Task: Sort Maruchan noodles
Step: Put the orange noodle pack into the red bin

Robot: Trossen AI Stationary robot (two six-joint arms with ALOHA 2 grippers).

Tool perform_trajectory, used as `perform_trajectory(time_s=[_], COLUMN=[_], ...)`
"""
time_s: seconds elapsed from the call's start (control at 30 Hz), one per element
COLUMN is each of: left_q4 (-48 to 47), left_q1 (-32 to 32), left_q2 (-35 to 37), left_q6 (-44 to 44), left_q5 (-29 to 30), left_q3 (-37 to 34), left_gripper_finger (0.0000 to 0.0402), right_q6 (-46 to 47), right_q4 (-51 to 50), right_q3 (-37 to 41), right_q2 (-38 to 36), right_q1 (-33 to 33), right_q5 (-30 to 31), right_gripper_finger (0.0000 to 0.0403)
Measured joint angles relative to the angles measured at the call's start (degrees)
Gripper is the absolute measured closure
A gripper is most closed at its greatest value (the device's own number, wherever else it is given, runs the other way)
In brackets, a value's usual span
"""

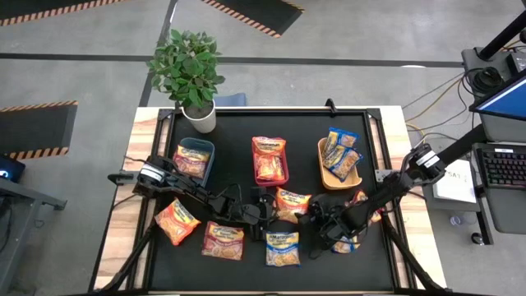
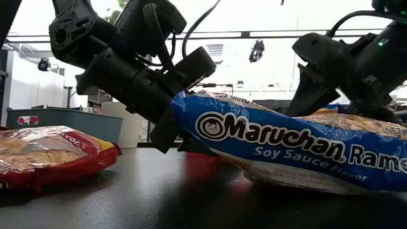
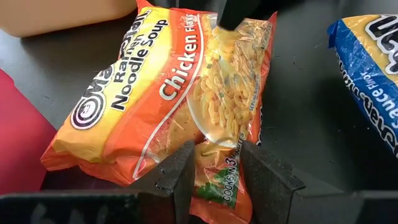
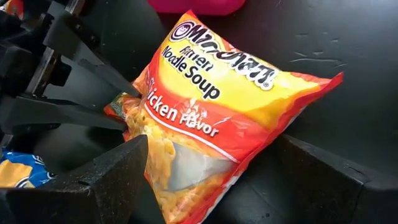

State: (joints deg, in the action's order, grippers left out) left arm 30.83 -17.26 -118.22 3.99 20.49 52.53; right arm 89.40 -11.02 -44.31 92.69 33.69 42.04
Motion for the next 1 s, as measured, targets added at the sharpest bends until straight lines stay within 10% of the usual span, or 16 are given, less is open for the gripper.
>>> perform_trajectory(time_s=[1.0], left_q4=[0.89], left_q1=[-0.02], left_q2=[-0.13], left_q6=[-0.22], left_q5=[-0.13], left_q3=[-0.17], left_gripper_finger=[0.0286], right_q6=[-19.06], right_q4=[17.4], right_q3=[0.07], right_q2=[4.28], right_q1=[-2.07], right_q5=[4.09], right_gripper_finger=[0.0092])
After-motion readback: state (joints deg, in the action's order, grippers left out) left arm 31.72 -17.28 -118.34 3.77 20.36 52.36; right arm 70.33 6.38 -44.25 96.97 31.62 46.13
